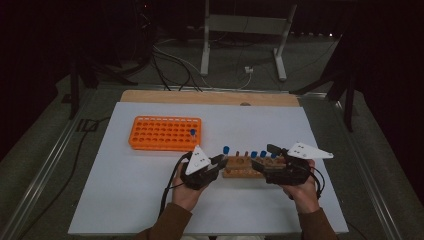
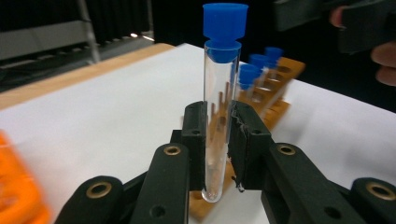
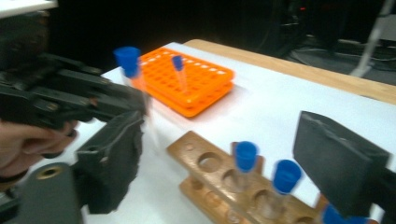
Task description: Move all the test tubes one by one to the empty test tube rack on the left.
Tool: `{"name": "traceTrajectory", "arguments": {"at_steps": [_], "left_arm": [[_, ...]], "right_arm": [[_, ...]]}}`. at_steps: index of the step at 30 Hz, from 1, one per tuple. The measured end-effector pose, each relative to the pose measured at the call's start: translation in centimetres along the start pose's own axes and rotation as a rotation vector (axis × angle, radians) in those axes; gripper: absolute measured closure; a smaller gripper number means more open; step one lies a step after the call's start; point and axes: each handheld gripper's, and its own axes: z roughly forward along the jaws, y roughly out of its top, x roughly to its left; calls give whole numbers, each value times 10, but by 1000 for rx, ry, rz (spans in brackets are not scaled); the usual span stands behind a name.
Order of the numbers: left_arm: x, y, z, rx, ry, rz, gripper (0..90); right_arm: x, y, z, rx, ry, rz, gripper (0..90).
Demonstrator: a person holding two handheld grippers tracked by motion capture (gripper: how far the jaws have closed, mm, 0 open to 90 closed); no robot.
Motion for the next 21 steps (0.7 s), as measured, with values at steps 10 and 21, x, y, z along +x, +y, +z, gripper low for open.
{"name": "traceTrajectory", "arguments": {"at_steps": [10, 21], "left_arm": [[33, 1, -28, -5, 134, 20, 783], [66, -2, -33, -33, 280, -17, 783]], "right_arm": [[-14, 1, -10, -30, -56, 41, 28], [-19, 1, -17, -50, -72, 49, 1]]}}
